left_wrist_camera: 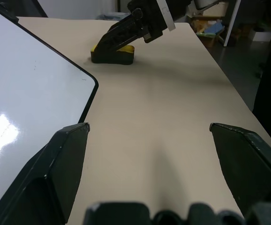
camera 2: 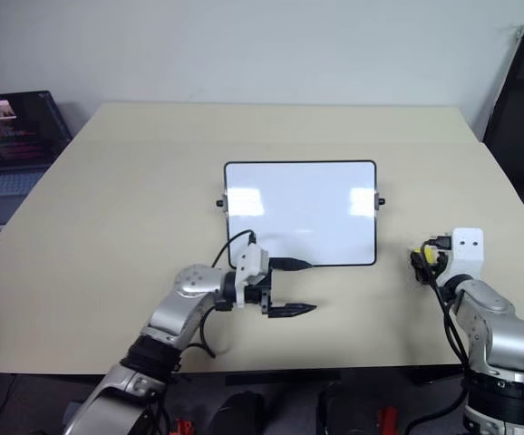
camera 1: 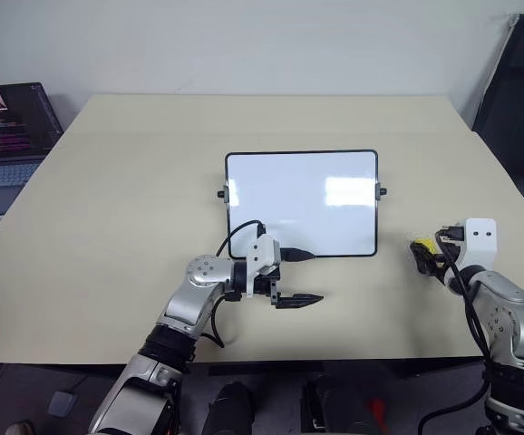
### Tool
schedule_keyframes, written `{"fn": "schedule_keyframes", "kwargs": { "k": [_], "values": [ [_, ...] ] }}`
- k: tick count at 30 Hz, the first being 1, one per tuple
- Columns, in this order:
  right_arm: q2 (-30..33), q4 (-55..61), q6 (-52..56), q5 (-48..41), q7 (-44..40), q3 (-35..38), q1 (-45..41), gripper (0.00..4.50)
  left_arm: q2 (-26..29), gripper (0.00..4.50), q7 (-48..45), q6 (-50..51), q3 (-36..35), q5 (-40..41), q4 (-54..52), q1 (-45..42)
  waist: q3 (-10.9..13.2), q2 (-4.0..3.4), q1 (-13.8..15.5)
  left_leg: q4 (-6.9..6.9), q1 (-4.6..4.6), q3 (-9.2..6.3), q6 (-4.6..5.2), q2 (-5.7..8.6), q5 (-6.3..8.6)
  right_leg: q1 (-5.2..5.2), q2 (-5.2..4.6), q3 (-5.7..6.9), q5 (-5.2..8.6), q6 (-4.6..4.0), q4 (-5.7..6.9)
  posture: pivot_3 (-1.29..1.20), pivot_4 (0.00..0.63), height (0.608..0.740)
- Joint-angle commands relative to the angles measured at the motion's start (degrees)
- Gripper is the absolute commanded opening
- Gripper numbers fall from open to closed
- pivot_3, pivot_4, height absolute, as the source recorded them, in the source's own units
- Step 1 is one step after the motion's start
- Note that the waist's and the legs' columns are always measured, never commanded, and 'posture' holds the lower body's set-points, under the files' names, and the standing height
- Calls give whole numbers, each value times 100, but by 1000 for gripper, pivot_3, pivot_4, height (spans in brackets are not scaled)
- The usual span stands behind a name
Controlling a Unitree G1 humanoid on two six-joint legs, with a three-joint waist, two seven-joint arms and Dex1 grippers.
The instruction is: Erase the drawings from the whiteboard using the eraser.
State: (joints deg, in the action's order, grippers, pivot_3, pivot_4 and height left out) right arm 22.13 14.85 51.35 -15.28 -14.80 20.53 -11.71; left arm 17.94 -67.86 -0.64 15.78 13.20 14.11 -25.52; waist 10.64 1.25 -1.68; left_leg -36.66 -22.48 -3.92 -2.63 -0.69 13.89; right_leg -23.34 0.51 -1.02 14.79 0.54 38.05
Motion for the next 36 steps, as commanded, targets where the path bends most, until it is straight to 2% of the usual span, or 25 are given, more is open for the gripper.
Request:
{"fn": "schedule_keyframes", "kwargs": {
  "k": [1, 9, 16, 19, 28, 30, 36],
  "values": [
    [107, 81, -177, 3, 31, 25, -12, 4482, 23, 4500, 54, -97, -67, -15, -94, -49, 0, 0, 0, 0, 0, 0, 0, 0, 0, 0, 0, 0, 0, 0, 1, 0, 150, 740],
    [-44, 251, -219, -66, 257, 242, 61, 4482, 127, 4500, 442, -53, -261, -46, -225, 150, -1, -2, 0, -1, 1, 0, 0, -1, 0, 0, 0, -2, 0, 0, 3, 0, 150, 740],
    [-494, 1048, -636, -278, 519, 577, 535, 4482, 65, 4500, 1842, 106, -856, -145, -848, 843, -1, -6, 0, 0, -1, -10, 0, -5, 0, 0, -2, -10, 0, 0, 2, 0, 150, 740],
    [-851, 1507, -1202, -260, 633, 581, 966, 4482, -72, 4500, 2608, 304, -1124, -165, -1519, 1500, -6, -14, 0, -2, 2, -10, 0, -6, 0, 1, -3, -10, 0, 0, 4, 0, 150, 740],
    [-1754, 2089, -2959, 329, 551, -844, 2917, 4482, -444, 4500, 4215, 691, -1520, -432, -2888, 2938, -8, -20, 4, -1, 12, -12, -2, -45, 0, 8, -26, -8, 4, -6, 2, 0, 150, 740],
    [-1843, 2053, -3250, 516, 655, -1037, 3135, 4482, -525, 4500, 4483, 788, -1576, -442, -3171, 3232, -9, -24, 1, -2, 21, 2, -2, -61, 0, 10, -26, -8, 24, -41, -1, 0, 150, 740],
    [-1924, 1906, -3832, 1088, 971, -1420, 3471, 4482, -707, 4500, 5121, 824, -1699, -658, -3842, 4032, -8, -23, 2, 1, 33, 17, -6, -73, 2, 9, -23, -12, 28, -48, -5, 0, 150, 740]
  ]
}}
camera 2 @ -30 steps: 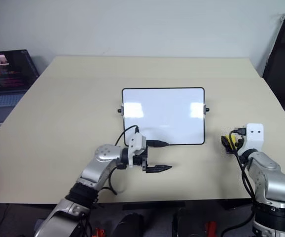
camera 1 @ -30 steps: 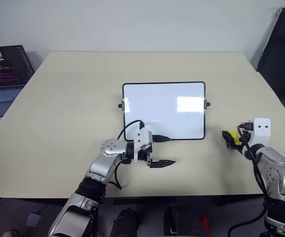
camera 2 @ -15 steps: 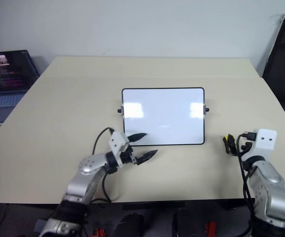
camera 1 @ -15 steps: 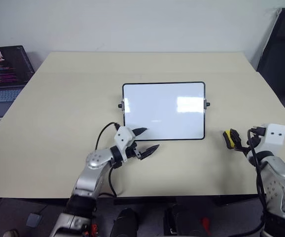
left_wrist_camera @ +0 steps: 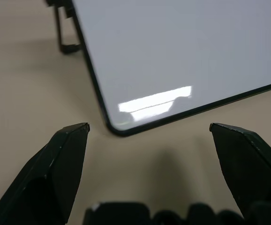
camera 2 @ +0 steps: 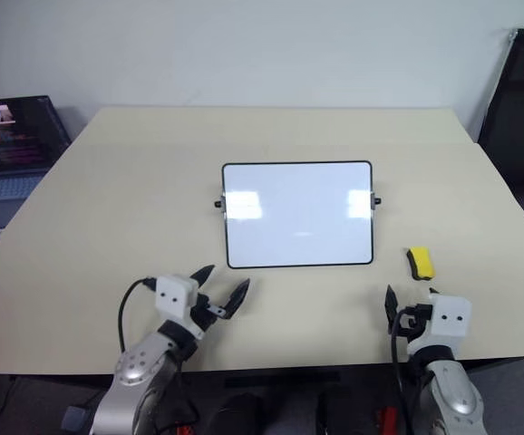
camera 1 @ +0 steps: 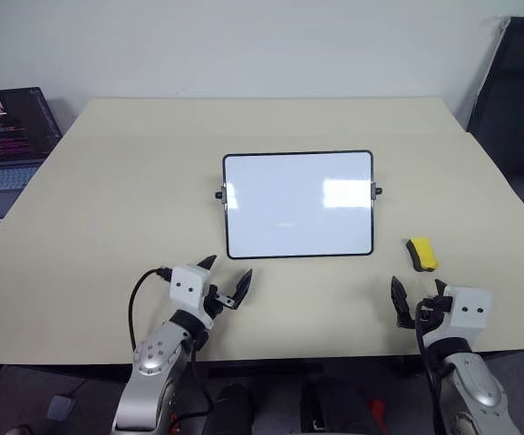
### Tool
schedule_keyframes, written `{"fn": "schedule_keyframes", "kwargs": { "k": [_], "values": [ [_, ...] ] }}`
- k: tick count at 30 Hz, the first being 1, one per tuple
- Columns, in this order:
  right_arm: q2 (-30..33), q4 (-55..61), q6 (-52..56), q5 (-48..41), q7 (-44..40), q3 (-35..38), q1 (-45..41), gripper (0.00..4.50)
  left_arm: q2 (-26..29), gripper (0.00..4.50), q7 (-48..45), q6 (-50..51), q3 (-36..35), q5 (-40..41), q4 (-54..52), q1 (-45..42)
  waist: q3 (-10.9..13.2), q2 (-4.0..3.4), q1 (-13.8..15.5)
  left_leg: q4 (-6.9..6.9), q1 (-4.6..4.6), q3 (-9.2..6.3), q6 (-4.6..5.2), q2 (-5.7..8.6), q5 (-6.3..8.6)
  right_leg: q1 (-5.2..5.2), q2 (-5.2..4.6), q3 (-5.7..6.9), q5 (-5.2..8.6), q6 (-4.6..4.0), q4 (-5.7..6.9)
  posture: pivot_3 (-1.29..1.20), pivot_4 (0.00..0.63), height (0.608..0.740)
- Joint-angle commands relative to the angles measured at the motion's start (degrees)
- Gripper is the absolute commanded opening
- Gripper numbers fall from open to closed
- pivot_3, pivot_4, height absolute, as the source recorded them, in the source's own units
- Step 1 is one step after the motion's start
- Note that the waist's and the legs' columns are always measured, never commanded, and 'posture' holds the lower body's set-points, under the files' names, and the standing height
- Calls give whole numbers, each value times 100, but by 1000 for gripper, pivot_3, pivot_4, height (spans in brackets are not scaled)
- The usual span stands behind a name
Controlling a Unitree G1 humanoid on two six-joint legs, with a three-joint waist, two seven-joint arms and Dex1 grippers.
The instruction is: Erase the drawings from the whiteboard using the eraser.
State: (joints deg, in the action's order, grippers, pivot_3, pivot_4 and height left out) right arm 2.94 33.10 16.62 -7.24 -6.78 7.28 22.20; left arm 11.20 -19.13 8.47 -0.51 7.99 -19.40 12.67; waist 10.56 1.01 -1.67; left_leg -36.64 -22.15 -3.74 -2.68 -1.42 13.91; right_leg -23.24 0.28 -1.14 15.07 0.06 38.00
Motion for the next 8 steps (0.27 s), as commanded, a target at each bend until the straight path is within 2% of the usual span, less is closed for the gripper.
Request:
{"fn": "schedule_keyframes", "kwargs": {
  "k": [1, 8],
  "values": [
    [-14, 78, -437, 321, 205, -81, 157, 4482, -36, 4500, 308, -129, -58, -192, -621, 355, 0, 0, 2, 2, 1, 2, -2, 0, 1, 0, 0, -1, 1, -1, 0, 0, 150, 740],
    [-138, -14, -739, 773, 546, -308, 434, 4482, 49, 4500, 427, -170, -67, -279, -865, 559, 1, 1, 3, 7, 0, 1, -14, -3, 8, -5, 0, 1, 8, -13, -4, 0, 150, 740]
  ]
}}
